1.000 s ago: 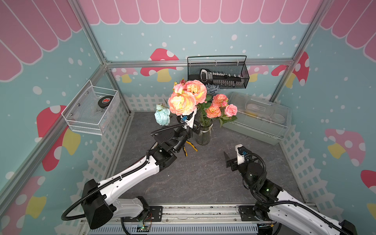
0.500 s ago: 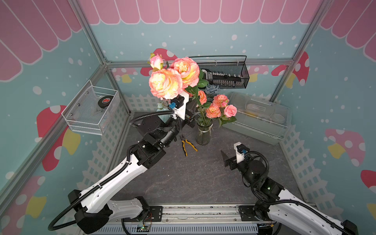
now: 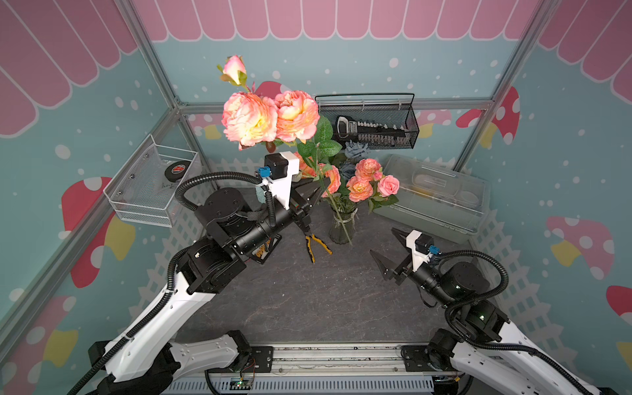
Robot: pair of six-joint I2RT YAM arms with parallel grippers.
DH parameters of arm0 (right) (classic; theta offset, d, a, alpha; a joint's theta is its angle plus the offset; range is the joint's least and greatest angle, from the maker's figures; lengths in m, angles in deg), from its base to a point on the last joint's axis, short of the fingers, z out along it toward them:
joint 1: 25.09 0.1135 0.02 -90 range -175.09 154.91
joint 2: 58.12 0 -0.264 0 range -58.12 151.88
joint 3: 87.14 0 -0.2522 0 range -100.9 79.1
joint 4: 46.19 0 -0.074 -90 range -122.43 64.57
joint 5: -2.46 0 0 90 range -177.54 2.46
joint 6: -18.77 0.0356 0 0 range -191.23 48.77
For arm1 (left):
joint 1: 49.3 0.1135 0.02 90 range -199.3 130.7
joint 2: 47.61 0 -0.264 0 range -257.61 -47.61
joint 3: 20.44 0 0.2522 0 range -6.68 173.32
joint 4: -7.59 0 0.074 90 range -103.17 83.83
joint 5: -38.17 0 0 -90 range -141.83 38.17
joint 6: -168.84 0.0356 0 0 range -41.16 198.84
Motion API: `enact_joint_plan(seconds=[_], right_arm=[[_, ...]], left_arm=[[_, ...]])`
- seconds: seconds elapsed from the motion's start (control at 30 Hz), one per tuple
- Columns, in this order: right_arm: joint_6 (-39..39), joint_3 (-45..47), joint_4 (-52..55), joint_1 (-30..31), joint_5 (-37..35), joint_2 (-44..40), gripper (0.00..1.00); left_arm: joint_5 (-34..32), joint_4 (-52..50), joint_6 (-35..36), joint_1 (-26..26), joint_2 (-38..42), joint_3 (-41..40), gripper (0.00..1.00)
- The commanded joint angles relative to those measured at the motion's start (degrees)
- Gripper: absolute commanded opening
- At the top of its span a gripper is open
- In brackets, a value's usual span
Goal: Pick out pink flowers from the vase
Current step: Place the flower at the center of the board.
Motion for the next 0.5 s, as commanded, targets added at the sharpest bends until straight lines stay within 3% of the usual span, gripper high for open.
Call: enact_joint_plan(seconds=[0.0, 0.07, 0.23, 0.47], right_arm=[[0.19, -2.26, 3.15, 0.11, 10.24, 1.18, 0.82], [0.81, -2.76, 2.67, 0.12, 13.66, 1.92, 0.82], [2.42, -3.99, 0.72, 0.12, 22.81, 5.29, 0.98], [2.20, -3.86, -1.19, 0.12, 21.90, 9.13, 0.99]], left_arm=[[4.36, -5.60, -4.77, 0.51, 0.77, -2.22, 0.00], [6.56, -5.55, -6.08, 0.56, 1.07, -4.06, 0.00], [10.43, -3.36, -8.68, 0.51, 2.02, -9.06, 0.00], [15.45, 2.27, -12.74, 0.56, 2.57, -14.47, 0.00]])
